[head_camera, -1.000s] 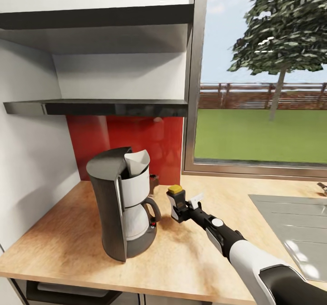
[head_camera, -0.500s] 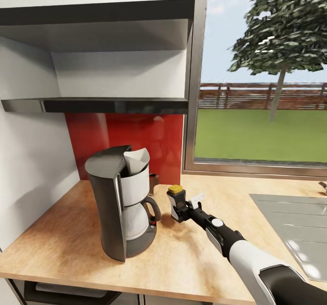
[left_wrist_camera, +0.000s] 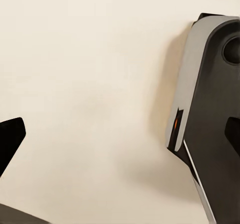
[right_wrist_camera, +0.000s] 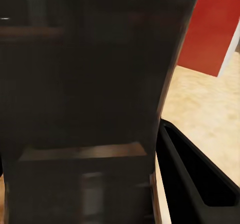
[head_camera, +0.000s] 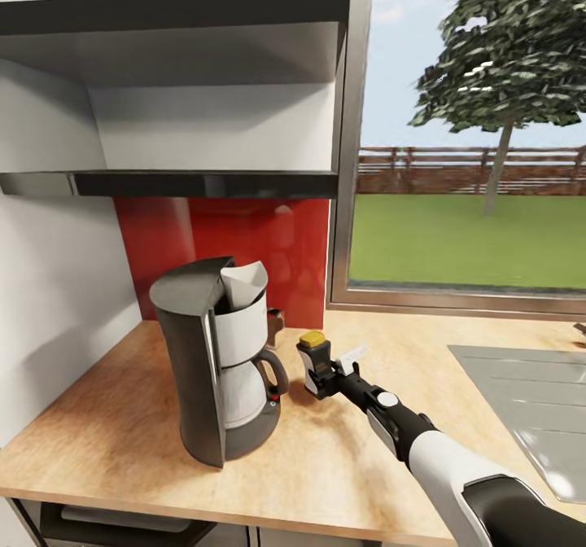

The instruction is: Set up a coffee station on the kitchen countertop: keep the coffee maker on the countertop, move the bottle of coffee from the kitchen shelf to the counter next to the coffee maker, place a paper coffee filter on top of the coffee maker, put the saucer next to the coffee maker with the coffee cup on the saucer, and place the electric kettle next to the coffee maker.

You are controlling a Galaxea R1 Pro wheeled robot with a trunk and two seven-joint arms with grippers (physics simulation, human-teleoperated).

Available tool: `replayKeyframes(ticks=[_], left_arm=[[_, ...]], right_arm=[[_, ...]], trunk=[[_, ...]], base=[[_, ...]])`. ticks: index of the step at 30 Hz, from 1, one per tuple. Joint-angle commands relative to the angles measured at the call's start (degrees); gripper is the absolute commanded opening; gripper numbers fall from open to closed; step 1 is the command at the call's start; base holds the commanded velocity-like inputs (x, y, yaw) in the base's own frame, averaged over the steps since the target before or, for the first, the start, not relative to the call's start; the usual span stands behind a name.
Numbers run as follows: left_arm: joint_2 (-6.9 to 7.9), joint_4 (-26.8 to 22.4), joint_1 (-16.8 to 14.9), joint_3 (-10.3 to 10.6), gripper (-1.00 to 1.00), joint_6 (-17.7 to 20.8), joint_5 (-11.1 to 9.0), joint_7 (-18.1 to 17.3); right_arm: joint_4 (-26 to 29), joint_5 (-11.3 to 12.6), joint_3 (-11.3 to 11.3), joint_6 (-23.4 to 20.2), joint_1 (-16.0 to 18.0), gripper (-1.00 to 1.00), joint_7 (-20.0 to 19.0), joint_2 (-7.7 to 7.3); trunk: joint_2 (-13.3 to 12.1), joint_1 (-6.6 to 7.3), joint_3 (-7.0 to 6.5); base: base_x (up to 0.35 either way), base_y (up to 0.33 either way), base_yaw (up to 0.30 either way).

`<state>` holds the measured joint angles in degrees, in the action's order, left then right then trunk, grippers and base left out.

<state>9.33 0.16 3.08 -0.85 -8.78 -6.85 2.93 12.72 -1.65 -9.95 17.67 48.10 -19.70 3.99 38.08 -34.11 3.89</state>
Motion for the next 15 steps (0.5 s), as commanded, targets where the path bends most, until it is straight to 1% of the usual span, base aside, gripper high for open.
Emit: replayKeyframes(ticks=[1, 15], left_arm=[[-0.01, 0.0, 0.0, 0.0, 1.00, -0.3, -0.4, 0.0], [0.05, 0.0, -0.1, 0.0, 1.00, -0.3, -0.4, -0.1]], right_arm=[[-0.1, 0.0, 0.0, 0.2, 0.1, -1.00, -0.1, 0.04], [0.1, 0.0, 0.1, 0.3, 0.1, -1.00, -0.1, -0.05]], trunk=[[0.1, -0.02, 0.18], [0.1, -0.02, 1.45]], base=[[0.000, 0.000, 0.000], [0.000, 0.000, 0.000]])
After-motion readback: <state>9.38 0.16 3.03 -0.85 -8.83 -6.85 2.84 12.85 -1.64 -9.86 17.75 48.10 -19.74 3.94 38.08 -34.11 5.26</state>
